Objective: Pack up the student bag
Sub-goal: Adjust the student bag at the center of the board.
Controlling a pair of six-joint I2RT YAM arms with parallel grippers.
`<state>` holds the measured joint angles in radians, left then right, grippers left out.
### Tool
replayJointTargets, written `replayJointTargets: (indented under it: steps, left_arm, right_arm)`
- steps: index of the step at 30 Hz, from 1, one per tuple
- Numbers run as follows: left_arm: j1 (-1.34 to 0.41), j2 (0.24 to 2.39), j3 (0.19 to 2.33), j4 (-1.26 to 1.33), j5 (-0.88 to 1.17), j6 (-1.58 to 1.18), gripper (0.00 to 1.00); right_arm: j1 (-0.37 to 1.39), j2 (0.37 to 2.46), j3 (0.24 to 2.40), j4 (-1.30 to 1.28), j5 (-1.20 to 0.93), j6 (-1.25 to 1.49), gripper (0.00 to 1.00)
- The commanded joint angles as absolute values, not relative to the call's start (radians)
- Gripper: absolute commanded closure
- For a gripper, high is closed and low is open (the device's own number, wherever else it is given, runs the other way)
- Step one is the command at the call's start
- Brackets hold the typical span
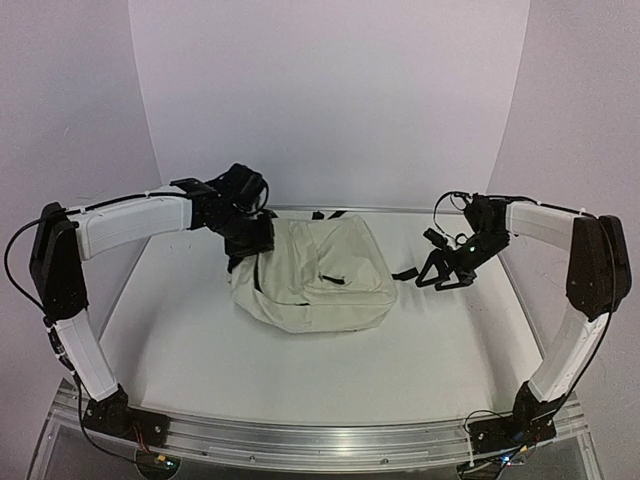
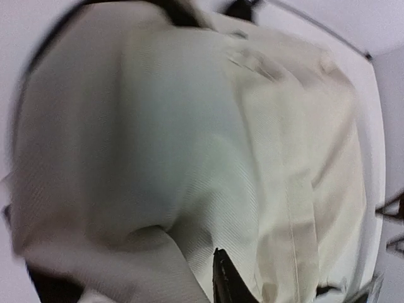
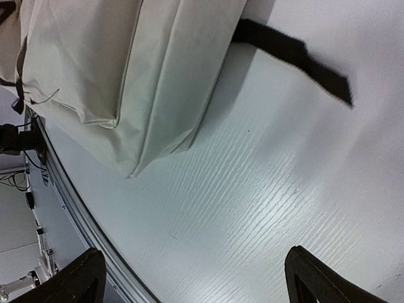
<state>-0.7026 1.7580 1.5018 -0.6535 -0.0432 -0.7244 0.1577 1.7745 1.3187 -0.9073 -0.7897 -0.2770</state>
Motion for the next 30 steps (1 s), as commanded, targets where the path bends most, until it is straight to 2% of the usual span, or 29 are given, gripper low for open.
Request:
replayJointTargets:
  steps: [1, 5, 7, 9, 16, 21, 25, 30]
  left_arm:
    - [-0.917, 1.790, 1.624, -0.600, 0.377, -0.647, 0.51]
    - [-0.913, 1.721, 1.619, -0.627, 0.298, -0.665, 0.17]
    - [-0.875, 1.647, 1.581, -0.574, 0.237, -0.688, 0.05]
    - [-0.805, 1.588, 1.549, -0.540, 0.195, -0.721, 0.01]
    - [-0.671, 1.660, 1.570, -0.748, 0.071, -0.728, 0.00]
    - [-0.656, 1.785, 1.565, -0.676, 0.262, -0.687, 0.01]
    - [-0.664, 1.830, 1.498, -0.591, 0.403, -0.688, 0.13]
    - [-0.675, 1.822, 1.431, -0.508, 0.463, -0.709, 0.34]
  right_arm:
    - [0.162, 1.724, 1.285, -0.910, -0.821, -0.250, 0.02]
    - [0.162, 1.726, 1.269, -0.909, -0.831, -0.206, 0.02]
    - [0.163, 1.723, 1.262, -0.908, -0.835, -0.188, 0.02]
    - [0.163, 1.721, 1.255, -0.904, -0.822, -0.173, 0.02]
    - [0.162, 1.744, 1.243, -0.894, -0.682, -0.082, 0.03]
    - [0.162, 1.815, 1.286, -0.839, -0.694, -0.041, 0.03]
    - [0.167, 1.956, 1.447, -0.776, -0.732, -0.008, 0.05]
    - [0.211, 2.136, 1.741, -0.769, -0.791, 0.022, 0.05]
